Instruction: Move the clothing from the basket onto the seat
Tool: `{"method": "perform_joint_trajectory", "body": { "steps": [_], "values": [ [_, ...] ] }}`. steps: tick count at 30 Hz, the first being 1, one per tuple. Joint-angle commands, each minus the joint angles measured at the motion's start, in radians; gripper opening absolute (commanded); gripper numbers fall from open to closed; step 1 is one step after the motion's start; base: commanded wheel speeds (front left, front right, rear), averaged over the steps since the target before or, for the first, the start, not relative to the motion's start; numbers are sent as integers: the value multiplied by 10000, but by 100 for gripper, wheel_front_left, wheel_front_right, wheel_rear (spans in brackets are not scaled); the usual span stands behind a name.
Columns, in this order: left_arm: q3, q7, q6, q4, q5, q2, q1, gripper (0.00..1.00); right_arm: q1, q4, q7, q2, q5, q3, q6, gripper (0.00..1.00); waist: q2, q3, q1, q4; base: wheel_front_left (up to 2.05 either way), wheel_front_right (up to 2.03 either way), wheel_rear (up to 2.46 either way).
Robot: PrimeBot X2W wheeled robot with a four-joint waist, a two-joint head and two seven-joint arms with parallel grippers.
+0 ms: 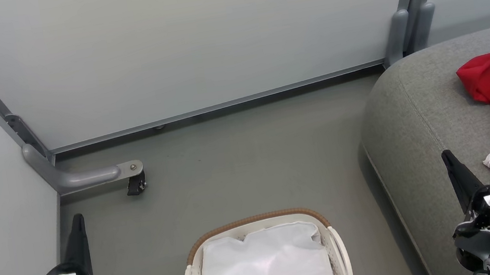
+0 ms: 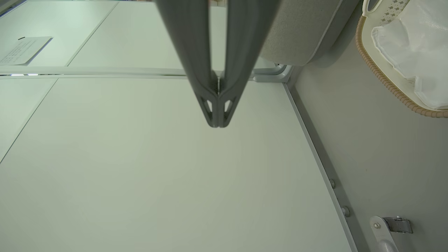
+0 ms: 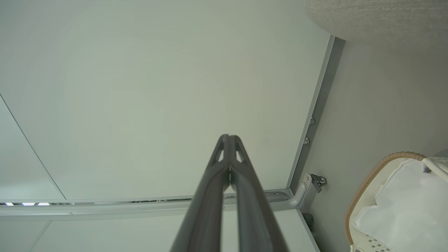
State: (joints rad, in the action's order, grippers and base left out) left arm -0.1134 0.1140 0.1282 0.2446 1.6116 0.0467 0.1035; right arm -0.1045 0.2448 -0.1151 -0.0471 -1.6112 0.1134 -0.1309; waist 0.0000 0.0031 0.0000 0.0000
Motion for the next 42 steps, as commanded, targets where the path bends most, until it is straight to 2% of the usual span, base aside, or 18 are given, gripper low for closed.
{"method": "perform_joint_trajectory", "body": {
  "steps": [1, 42],
  "values": [
    [-19, 30, 62, -10, 29, 71, 113, 0, -75, -22, -8, -64, -36, 21, 4, 0, 0, 0, 0, 0, 0, 0, 0],
    [-19, 30, 62, -10, 29, 70, 113, 0, -75, -22, -7, -64, -36, 21, 4, 0, 0, 0, 0, 0, 0, 0, 0]
  ]
}}
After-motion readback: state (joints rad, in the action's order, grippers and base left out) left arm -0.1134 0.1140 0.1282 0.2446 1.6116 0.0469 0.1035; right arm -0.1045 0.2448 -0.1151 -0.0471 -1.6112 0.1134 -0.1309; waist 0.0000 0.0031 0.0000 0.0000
